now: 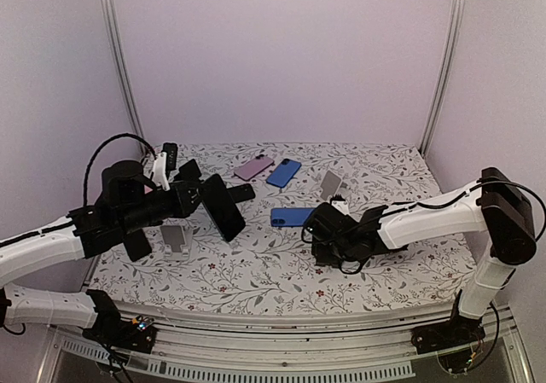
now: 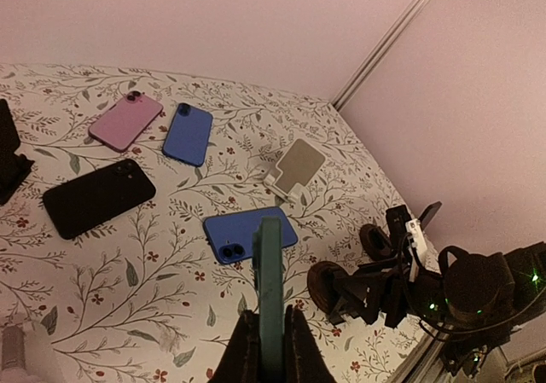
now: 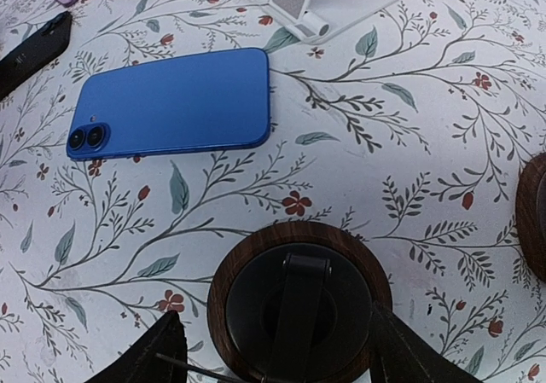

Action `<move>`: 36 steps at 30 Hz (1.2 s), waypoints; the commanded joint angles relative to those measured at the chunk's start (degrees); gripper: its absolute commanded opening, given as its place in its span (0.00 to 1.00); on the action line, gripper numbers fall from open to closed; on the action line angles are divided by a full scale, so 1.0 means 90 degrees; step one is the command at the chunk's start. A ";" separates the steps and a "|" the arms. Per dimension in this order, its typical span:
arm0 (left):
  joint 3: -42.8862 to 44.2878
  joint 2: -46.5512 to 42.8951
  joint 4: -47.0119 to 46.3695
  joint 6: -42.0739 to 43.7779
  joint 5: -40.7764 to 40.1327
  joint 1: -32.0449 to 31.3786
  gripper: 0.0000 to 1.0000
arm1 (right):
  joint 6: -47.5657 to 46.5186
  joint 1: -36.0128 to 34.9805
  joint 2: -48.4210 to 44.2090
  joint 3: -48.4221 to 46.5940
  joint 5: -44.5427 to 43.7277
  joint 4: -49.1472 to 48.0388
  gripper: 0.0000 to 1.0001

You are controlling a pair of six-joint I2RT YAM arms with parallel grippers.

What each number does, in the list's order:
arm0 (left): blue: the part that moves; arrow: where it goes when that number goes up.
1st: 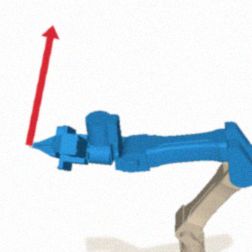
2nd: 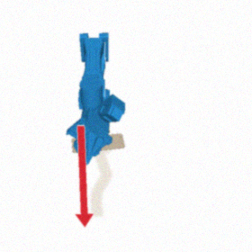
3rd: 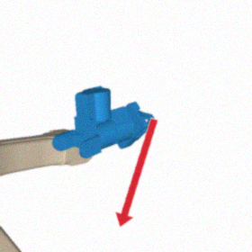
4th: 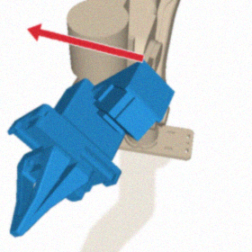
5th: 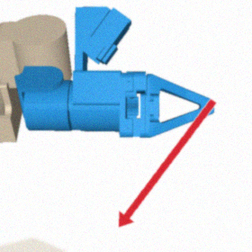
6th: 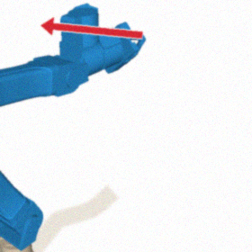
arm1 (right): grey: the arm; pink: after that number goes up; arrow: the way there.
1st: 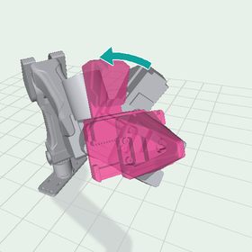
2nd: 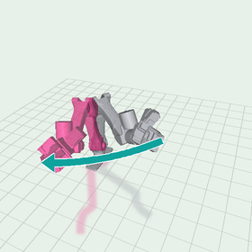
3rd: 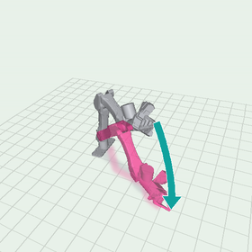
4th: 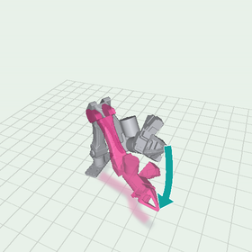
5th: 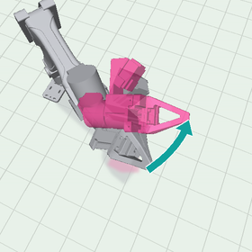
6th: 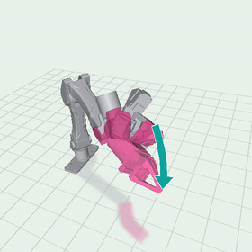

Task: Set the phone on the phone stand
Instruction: Move the phone stand to the center of the board.

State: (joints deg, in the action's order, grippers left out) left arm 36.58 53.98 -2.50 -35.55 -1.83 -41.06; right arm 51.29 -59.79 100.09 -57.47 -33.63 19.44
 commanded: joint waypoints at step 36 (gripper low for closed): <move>0.0370 0.0721 -0.0981 0.0488 0.1113 -0.0181 0.00 | -0.3186 0.1087 -0.1063 0.1741 0.1125 -0.2340 0.75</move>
State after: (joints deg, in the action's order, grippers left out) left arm 36.93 59.94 -6.81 -32.29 6.44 -41.95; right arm 27.27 -51.51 93.27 -44.14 -27.81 4.03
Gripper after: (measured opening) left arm 0.066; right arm 0.748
